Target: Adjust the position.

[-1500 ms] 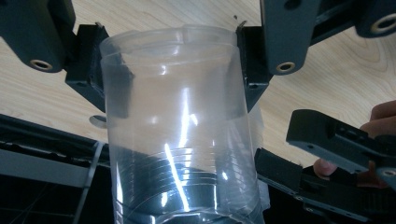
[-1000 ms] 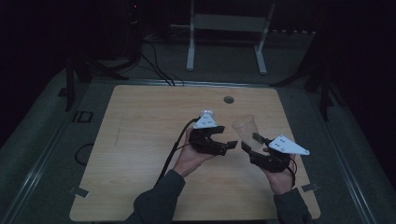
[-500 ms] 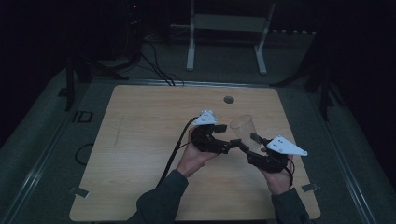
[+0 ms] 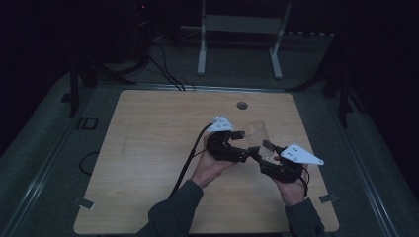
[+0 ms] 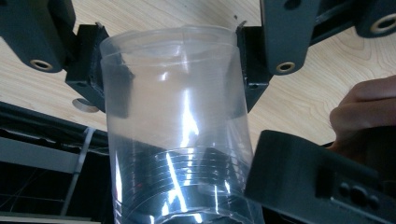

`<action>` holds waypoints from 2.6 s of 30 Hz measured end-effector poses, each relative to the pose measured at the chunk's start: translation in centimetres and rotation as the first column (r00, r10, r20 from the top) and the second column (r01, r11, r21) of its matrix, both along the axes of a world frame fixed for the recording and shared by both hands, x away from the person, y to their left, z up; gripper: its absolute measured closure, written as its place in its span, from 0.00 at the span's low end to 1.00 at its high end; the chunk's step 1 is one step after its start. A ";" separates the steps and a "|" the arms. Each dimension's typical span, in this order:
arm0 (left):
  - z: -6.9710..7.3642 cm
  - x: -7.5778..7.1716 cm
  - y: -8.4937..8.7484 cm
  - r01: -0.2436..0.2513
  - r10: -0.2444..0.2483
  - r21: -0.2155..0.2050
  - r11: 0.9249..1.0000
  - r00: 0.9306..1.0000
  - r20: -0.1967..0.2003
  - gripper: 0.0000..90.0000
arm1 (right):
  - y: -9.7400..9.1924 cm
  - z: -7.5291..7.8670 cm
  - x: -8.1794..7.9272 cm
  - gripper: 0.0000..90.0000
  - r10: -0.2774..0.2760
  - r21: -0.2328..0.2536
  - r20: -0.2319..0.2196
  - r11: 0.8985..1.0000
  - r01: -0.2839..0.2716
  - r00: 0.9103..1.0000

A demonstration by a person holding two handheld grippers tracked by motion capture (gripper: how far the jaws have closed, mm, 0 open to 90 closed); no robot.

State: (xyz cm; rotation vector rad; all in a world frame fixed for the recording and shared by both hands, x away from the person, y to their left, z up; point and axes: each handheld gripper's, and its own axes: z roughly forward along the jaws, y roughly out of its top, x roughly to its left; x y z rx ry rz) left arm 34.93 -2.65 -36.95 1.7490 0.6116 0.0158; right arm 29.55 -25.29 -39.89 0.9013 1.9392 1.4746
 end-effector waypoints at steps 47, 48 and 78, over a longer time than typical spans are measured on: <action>-0.1 -0.3 -1.0 -0.075 0.076 -0.083 0.994 0.997 0.009 0.33 | 0.2 0.2 0.6 0.33 0.054 -0.073 -0.087 0.996 -0.060 0.995; -0.1 -0.3 -1.0 -0.075 0.076 -0.080 0.994 0.997 0.011 0.34 | 0.2 0.2 0.6 0.33 0.053 -0.081 -0.088 0.995 -0.060 0.995; -0.2 -0.9 -1.5 -0.143 0.140 0.040 0.989 0.987 0.082 0.28 | 1.2 0.2 0.9 0.46 0.058 -0.142 -0.114 0.987 -0.074 0.992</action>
